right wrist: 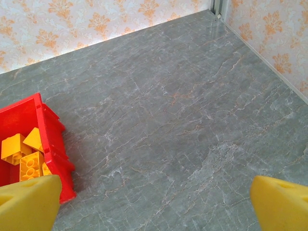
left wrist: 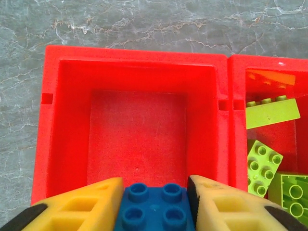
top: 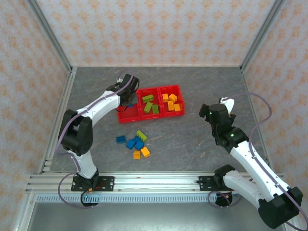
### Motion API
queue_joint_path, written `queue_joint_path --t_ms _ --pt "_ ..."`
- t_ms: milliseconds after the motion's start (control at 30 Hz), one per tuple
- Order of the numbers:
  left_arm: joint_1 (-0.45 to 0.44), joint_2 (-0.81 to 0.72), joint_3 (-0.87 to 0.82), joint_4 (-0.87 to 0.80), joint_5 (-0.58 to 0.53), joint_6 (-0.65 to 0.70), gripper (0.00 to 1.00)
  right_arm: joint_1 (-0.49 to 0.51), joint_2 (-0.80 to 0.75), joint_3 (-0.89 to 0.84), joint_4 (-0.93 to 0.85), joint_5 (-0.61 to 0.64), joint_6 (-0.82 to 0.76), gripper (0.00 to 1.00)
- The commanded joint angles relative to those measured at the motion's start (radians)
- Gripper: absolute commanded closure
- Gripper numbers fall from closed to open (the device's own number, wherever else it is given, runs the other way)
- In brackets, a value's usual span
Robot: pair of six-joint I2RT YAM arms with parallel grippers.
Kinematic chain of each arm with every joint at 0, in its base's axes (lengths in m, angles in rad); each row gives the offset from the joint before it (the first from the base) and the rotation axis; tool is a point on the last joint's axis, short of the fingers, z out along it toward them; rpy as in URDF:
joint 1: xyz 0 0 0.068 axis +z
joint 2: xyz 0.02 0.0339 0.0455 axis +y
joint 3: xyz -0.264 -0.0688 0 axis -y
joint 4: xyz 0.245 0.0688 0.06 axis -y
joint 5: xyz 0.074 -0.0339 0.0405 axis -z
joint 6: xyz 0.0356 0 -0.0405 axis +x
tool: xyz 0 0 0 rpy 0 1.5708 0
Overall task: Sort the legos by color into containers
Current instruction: Place the lego in the container, then pick up the lego from the bottom-left of the table.
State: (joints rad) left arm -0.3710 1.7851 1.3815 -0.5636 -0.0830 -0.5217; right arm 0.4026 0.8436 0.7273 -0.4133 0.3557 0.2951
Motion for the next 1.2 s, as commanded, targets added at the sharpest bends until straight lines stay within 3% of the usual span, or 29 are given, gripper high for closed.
queue_joint_path --t_ms 0,167,333,567,1033,1167 --pt "0.009 -0.022 0.004 0.020 0.013 0.013 0.54 -0.005 -0.014 -0.011 -0.023 0.034 0.002 0.00" --pt "0.010 -0.080 -0.039 0.044 0.002 0.010 0.39 -0.004 -0.014 -0.011 -0.011 0.020 -0.008 0.00" --pt "0.011 -0.128 -0.063 0.009 0.000 0.019 0.31 -0.005 -0.010 -0.006 0.005 0.003 -0.011 0.00" --pt "0.011 -0.287 -0.239 0.045 0.028 0.000 0.15 -0.005 0.002 -0.009 0.022 -0.023 -0.006 0.00" --pt "-0.001 -0.552 -0.590 -0.019 0.046 -0.192 0.08 -0.005 0.030 -0.014 0.054 -0.064 0.014 0.00" --pt "-0.019 -0.588 -0.661 -0.017 0.059 -0.228 0.01 -0.005 0.035 -0.025 0.067 -0.081 0.027 0.00"
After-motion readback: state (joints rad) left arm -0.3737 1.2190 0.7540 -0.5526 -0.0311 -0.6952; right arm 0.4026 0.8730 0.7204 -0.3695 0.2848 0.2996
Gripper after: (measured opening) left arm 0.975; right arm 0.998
